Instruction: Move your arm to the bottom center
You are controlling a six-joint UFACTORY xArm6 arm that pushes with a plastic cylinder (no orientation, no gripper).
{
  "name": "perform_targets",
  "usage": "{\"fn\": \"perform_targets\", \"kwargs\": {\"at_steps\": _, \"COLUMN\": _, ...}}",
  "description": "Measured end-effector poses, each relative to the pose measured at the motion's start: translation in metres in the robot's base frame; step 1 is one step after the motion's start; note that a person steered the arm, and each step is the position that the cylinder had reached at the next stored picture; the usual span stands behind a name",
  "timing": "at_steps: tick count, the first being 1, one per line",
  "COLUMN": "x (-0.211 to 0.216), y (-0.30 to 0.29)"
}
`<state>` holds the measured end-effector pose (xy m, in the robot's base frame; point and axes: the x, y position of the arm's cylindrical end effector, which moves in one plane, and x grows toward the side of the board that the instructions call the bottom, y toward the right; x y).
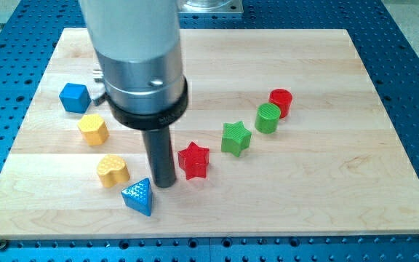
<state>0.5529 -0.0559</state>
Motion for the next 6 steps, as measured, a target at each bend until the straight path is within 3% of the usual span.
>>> {"fn": "perform_targets", "kwargs": {"at_steps": 2, "x": -0.071, "y": 0.082}}
{"fn": "perform_targets", "kwargs": {"at_steps": 3, "x": -0.087, "y": 0.102}}
{"fn": "perform_targets", "kwargs": {"at_steps": 5, "x": -0.058, "y": 0.066}}
{"fn": "perform_targets", "kwargs": {"at_steps": 6, "x": -0.010, "y": 0.064}}
